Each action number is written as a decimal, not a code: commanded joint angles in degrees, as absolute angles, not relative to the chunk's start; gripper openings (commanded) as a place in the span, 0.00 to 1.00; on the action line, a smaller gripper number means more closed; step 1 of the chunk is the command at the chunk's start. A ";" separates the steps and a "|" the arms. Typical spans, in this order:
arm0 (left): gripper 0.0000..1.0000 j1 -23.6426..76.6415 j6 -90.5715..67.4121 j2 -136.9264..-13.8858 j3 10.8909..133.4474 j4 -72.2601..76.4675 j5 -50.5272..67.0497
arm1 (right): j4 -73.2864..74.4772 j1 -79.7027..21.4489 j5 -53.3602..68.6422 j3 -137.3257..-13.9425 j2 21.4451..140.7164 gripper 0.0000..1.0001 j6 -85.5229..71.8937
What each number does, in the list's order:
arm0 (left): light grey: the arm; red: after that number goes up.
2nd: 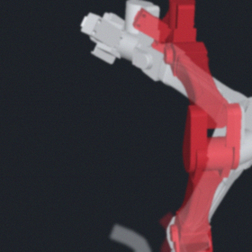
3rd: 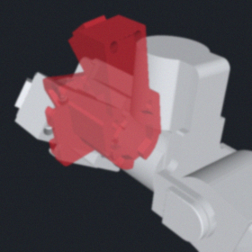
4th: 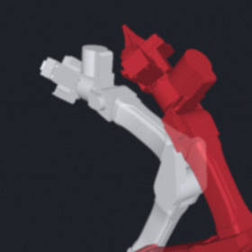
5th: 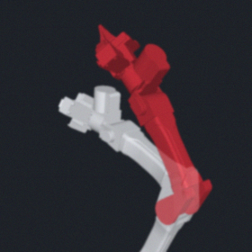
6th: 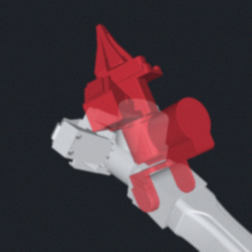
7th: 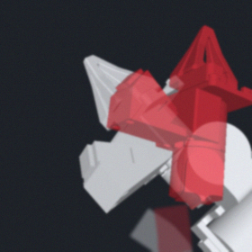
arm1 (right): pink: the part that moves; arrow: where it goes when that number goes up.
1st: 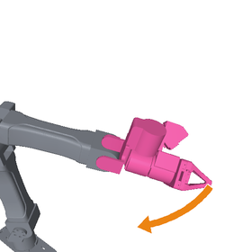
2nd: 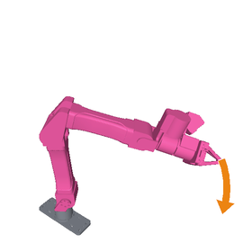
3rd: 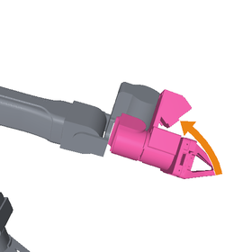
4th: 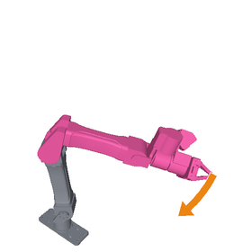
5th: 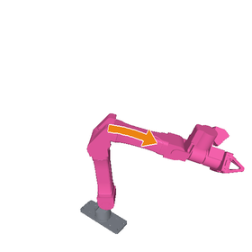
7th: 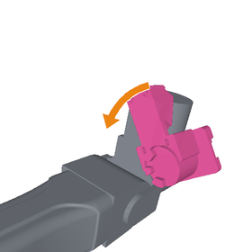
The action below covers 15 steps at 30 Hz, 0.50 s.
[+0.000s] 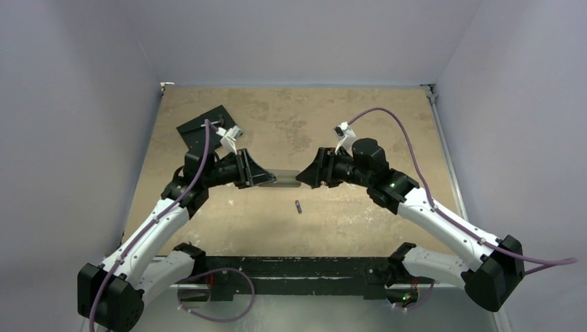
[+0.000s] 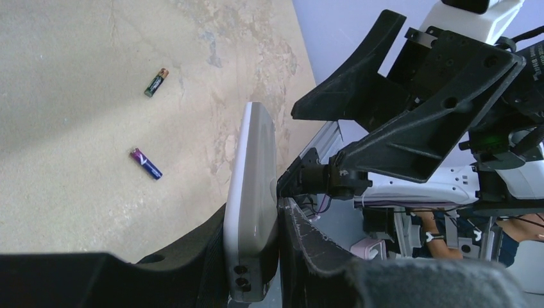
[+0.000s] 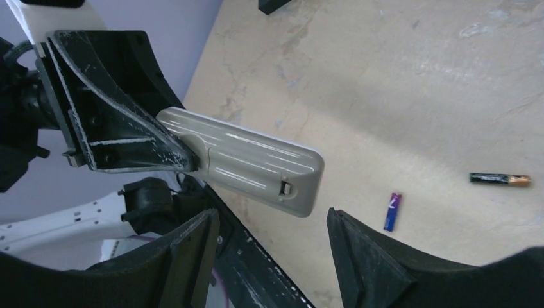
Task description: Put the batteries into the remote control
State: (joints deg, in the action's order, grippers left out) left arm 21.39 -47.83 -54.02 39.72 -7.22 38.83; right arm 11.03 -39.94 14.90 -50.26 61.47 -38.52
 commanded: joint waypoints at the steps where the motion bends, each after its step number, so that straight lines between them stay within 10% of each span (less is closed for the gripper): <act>1: 0.00 21.19 -49.27 -52.81 38.96 -1.82 41.06 | 2.17 -39.24 23.10 -48.00 61.08 0.70 -44.81; 15: 0.00 21.26 -50.94 -53.98 38.06 2.37 44.20 | -7.73 -38.86 28.52 -44.18 61.46 0.70 -50.28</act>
